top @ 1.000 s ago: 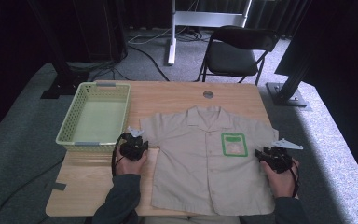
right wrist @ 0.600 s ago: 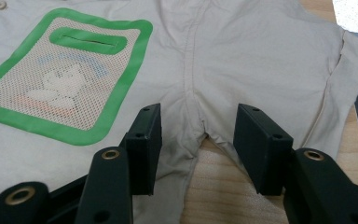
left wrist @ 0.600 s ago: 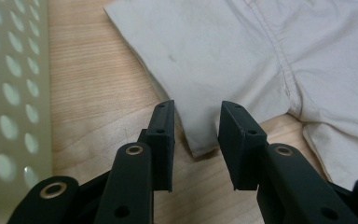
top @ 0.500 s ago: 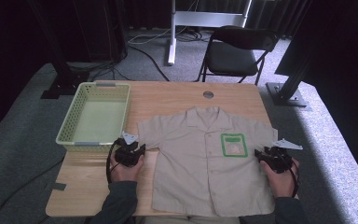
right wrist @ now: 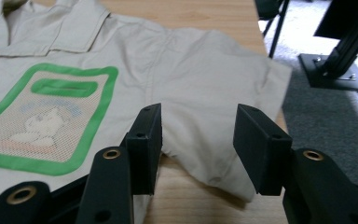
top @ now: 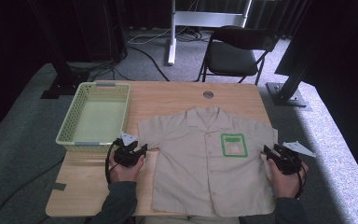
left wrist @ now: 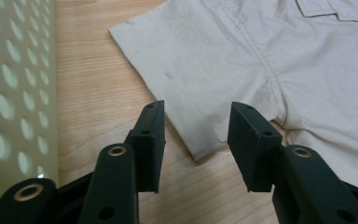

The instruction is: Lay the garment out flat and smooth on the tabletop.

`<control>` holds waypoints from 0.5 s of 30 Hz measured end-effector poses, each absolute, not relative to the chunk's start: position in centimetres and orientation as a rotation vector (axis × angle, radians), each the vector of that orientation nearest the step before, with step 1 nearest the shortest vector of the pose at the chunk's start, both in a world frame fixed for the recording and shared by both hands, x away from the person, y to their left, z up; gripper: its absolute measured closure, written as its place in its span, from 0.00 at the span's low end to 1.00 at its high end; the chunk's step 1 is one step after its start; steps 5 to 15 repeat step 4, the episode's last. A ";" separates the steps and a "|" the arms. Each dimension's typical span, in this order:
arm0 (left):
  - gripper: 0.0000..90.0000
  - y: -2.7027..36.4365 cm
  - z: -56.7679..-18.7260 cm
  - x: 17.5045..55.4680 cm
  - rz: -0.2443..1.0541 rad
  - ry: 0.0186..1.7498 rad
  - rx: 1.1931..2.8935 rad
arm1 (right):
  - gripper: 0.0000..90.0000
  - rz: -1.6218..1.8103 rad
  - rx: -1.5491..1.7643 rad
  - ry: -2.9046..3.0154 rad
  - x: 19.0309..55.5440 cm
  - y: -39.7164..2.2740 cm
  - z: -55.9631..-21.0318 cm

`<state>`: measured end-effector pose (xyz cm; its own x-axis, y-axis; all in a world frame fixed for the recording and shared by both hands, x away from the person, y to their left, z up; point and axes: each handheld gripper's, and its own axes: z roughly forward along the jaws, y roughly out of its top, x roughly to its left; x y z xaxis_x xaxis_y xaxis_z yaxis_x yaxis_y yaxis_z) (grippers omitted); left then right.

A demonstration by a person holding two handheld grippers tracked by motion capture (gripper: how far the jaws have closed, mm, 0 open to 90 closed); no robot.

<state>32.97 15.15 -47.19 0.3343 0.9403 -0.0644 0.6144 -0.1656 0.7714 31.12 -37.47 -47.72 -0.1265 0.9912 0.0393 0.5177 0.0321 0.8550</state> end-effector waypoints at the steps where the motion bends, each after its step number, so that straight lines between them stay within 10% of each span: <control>1: 0.60 15.1 -47.2 33.0 0.562 1.364 1.880 | 0.57 1.008 1.543 1.684 31.0 -37.6 -47.6; 15: 0.59 15.0 -47.3 33.1 0.560 1.362 1.885 | 0.57 1.007 1.556 1.667 30.9 -37.8 -47.6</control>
